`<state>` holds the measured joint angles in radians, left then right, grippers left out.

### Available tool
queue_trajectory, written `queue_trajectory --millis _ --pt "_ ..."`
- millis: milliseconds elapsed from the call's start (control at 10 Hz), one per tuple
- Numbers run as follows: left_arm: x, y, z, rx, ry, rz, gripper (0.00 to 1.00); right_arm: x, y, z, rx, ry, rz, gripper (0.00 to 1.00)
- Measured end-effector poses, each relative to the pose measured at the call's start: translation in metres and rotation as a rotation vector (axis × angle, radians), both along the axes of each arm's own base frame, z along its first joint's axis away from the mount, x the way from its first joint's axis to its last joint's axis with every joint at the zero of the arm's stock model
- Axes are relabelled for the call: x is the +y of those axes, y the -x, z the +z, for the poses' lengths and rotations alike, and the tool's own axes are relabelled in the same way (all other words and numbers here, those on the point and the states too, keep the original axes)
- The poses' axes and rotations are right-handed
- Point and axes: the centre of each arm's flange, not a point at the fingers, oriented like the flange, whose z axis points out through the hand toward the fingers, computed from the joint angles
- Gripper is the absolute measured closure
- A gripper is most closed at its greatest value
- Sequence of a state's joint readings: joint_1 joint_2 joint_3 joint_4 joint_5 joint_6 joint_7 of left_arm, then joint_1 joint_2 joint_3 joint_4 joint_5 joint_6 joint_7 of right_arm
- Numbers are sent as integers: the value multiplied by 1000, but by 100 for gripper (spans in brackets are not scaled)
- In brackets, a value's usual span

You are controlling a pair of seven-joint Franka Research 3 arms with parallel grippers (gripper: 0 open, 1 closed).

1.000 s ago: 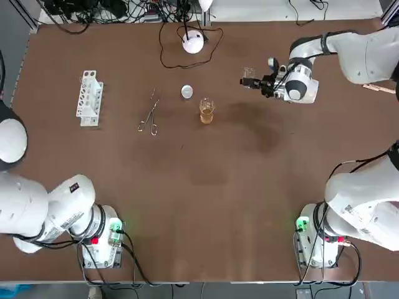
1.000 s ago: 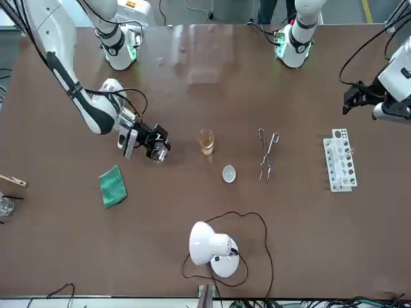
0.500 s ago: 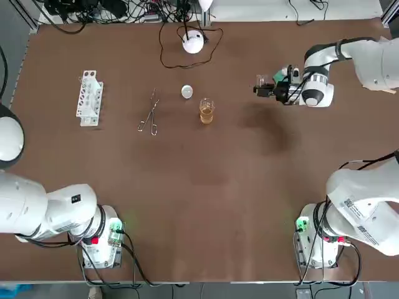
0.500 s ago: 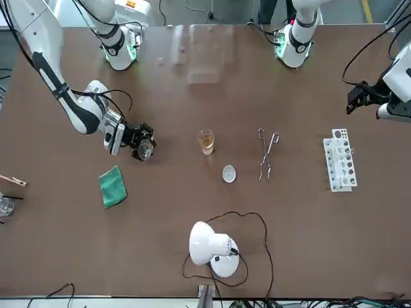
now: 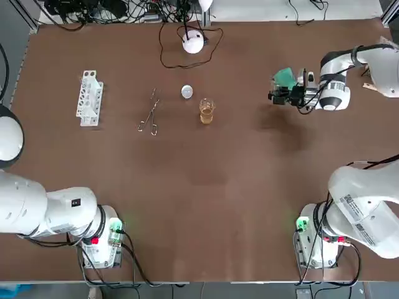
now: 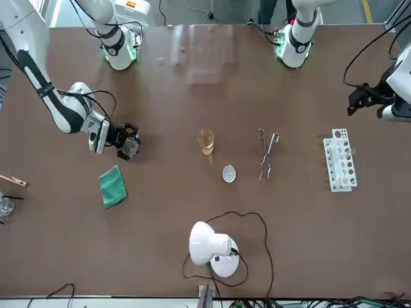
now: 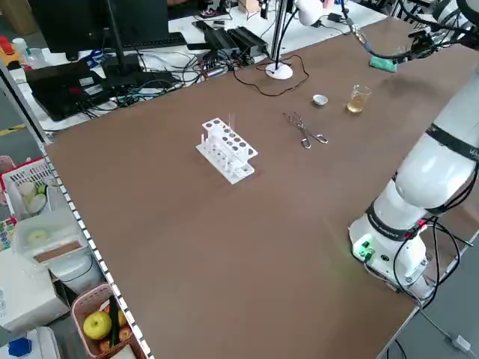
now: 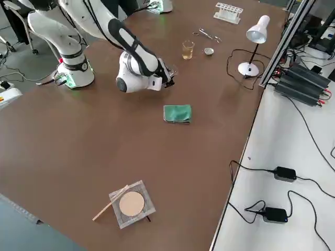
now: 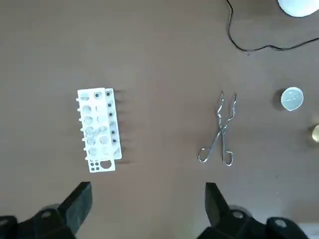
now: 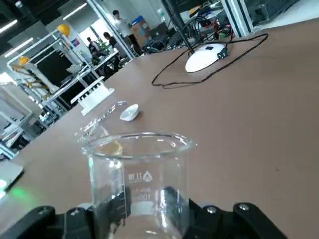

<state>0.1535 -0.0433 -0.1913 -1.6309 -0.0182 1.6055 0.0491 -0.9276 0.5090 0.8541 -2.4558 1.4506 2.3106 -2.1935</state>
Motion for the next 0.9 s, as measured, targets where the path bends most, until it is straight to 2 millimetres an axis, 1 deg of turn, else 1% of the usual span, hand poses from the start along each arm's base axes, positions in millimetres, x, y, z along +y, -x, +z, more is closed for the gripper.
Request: queue_trajectory --millis 200,300,500,700,900 --pt "-6 0 9 -19 1 -9 0 -30 10 -14 -46 19 52 61" --pt "-7 0 9 -19 1 -11 0 -42 15 -20 -69 19 80 61" --pt "-5 -1 7 -16 1 -7 0 -61 25 -29 -135 29 136 61" --pt "2 -2 8 -17 2 7 0 -75 34 -39 -220 35 192 61" --pt "16 -3 10 -22 2 35 0 -90 39 -44 -328 56 246 61"
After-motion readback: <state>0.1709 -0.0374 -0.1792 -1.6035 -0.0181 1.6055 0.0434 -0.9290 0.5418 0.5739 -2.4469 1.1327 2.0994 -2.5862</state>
